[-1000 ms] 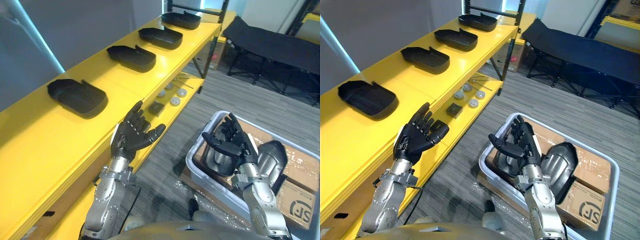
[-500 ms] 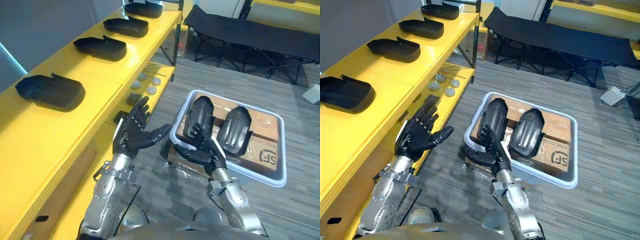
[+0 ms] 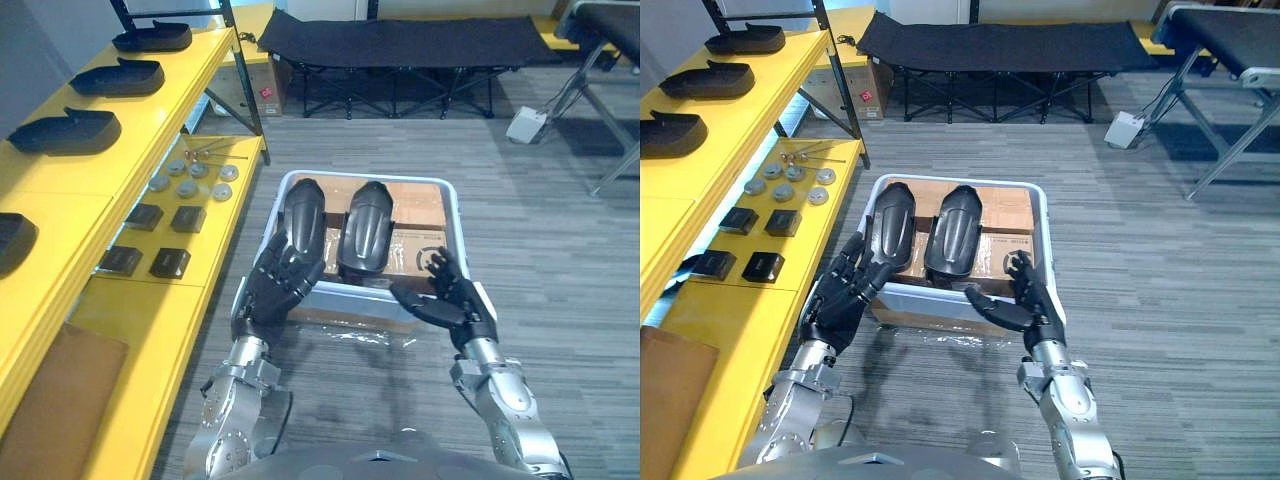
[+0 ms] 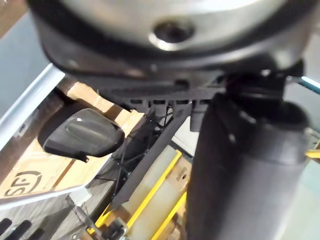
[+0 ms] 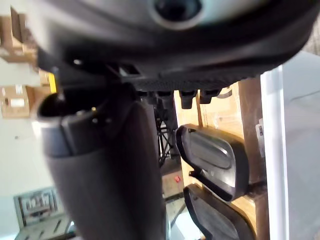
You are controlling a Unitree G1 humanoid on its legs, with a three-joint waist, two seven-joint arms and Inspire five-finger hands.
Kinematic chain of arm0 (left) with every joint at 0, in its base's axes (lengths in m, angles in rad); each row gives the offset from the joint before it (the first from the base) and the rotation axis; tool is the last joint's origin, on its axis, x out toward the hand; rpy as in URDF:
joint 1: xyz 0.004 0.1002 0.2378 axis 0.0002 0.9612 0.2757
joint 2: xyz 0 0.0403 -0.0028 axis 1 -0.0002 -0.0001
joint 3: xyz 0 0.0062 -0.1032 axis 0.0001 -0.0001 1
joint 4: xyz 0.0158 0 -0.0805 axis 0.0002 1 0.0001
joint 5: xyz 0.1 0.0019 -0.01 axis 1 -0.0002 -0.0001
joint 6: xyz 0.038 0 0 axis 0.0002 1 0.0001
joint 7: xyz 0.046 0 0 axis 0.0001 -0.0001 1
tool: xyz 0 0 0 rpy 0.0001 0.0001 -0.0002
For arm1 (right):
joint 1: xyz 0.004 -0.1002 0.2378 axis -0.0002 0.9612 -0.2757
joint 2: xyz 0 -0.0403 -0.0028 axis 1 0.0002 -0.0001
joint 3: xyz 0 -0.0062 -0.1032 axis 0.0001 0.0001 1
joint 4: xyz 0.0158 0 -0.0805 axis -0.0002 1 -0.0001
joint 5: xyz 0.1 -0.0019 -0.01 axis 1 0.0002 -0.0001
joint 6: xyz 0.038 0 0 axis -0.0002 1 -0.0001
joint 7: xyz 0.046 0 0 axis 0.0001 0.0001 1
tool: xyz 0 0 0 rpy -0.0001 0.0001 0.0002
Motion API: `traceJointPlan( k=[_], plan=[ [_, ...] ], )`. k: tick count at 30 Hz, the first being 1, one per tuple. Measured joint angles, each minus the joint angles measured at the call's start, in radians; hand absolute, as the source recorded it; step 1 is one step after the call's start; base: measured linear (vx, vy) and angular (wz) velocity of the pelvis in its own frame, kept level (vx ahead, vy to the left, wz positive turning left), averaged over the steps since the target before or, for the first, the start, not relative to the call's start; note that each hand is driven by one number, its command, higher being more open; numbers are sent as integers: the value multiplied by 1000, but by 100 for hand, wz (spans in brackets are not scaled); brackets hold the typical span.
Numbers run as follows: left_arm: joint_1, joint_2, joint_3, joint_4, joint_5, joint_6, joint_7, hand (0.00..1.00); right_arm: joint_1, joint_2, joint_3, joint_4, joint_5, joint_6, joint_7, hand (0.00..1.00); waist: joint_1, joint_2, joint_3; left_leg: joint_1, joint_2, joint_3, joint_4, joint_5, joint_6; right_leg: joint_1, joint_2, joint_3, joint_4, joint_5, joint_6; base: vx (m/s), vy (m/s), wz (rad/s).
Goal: Walk over and take three plastic housings, then place them on the shelf
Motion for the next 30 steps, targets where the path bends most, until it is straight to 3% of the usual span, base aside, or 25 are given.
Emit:
traceJointPlan(
  k=[1, 2, 6, 11, 15, 18, 25, 30],
  plan=[
    [2, -6, 0, 0, 0, 0, -1, 100, -12, -7, -6, 13, 0, 9, -11, 100, 6, 8, -5, 30, -35, -36, -90, -18, 0, -23, 1, 6, 1, 9, 9, -5, 110, -23],
    [5, -5, 2, 0, -1, 2, -2, 100, -48, -7, -7, 61, -1, 15, -15, 100, 9, 10, -7, 50, -61, -47, -140, -22, -22, -36, -14, 14, 3, 18, 22, -12, 149, -17],
    [29, 6, 6, 4, 10, 51, -15, 100, -151, -4, -25, 211, 0, 21, -44, 100, 42, -23, 4, 55, -122, -31, -107, -53, -34, -30, -81, -6, -18, 71, 56, -47, 177, -10],
    [-6, 57, 27, 41, 204, 50, -29, 100, -455, -70, -90, 473, 19, 23, -128, 100, 69, -49, 43, -57, -159, -65, -4, -91, -9, -43, -123, -76, -87, 152, 76, -110, 165, 14],
    [-104, 81, 50, 194, 293, 28, 32, 100, -775, -226, -130, 722, 55, 17, -266, 100, 124, -36, 159, -166, -161, -104, 73, -97, 5, -88, -125, -104, -105, 201, 74, -178, 117, 20],
    [-119, 84, 75, 320, 319, -2, 86, 100, -901, -317, -128, 795, 81, -5, -324, 100, 144, -20, 230, -231, -162, -130, 106, -89, 19, -124, -127, -123, -93, 210, 74, -127, 73, 21],
    [-125, 80, 71, 479, 310, -110, 104, 100, -1050, -404, -69, 955, 92, 0, -366, 100, 190, 6, 290, -316, -160, -161, 154, -90, 30, -208, -139, -128, -27, 207, 69, -65, 34, 2],
    [-167, 62, 44, 566, 292, -156, 101, 100, -1140, -457, -9, 1065, 87, 87, -355, 100, 215, 34, 328, -384, -159, -167, 192, -108, 29, -278, -150, -128, 10, 205, 66, -101, 30, -4]
  ],
)
